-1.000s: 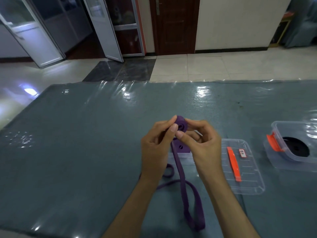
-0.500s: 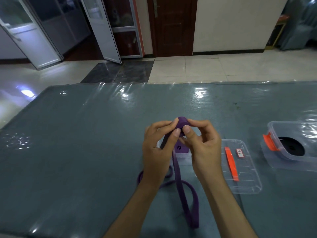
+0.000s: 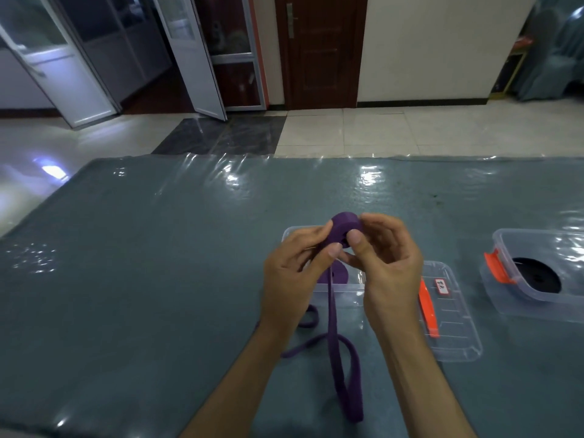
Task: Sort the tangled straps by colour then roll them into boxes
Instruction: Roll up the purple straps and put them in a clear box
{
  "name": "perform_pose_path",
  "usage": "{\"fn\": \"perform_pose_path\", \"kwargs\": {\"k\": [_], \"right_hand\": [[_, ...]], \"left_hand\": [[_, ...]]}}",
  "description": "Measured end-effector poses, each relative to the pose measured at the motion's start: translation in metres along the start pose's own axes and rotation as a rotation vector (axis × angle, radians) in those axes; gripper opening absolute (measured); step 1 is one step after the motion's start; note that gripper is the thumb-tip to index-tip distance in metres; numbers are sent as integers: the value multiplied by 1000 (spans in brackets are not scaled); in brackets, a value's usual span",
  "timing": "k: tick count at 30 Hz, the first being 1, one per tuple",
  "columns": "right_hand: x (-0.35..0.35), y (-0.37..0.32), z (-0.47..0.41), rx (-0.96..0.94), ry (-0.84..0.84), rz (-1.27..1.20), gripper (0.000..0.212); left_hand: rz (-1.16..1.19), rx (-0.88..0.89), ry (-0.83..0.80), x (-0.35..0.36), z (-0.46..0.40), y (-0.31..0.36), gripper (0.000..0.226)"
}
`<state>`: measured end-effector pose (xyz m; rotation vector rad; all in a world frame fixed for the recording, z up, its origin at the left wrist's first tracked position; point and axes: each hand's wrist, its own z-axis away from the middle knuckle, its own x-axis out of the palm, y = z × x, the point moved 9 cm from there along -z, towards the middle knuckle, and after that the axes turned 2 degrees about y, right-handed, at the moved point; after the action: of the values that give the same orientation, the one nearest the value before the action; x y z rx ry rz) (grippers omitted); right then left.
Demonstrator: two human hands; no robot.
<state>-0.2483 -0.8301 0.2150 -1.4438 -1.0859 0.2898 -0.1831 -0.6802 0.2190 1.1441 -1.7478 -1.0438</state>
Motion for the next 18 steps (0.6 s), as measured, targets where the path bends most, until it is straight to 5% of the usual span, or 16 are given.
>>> {"fn": "perform_pose_path", "kwargs": {"k": [12,18], "right_hand": [[-1,12,6,75,-10,114,21],[10,7,6,25,-93,199,18]], "left_hand": [[-149,-31,-174,1,-9,-5,35],[15,-73,93,-18,-11,4,25]]}}
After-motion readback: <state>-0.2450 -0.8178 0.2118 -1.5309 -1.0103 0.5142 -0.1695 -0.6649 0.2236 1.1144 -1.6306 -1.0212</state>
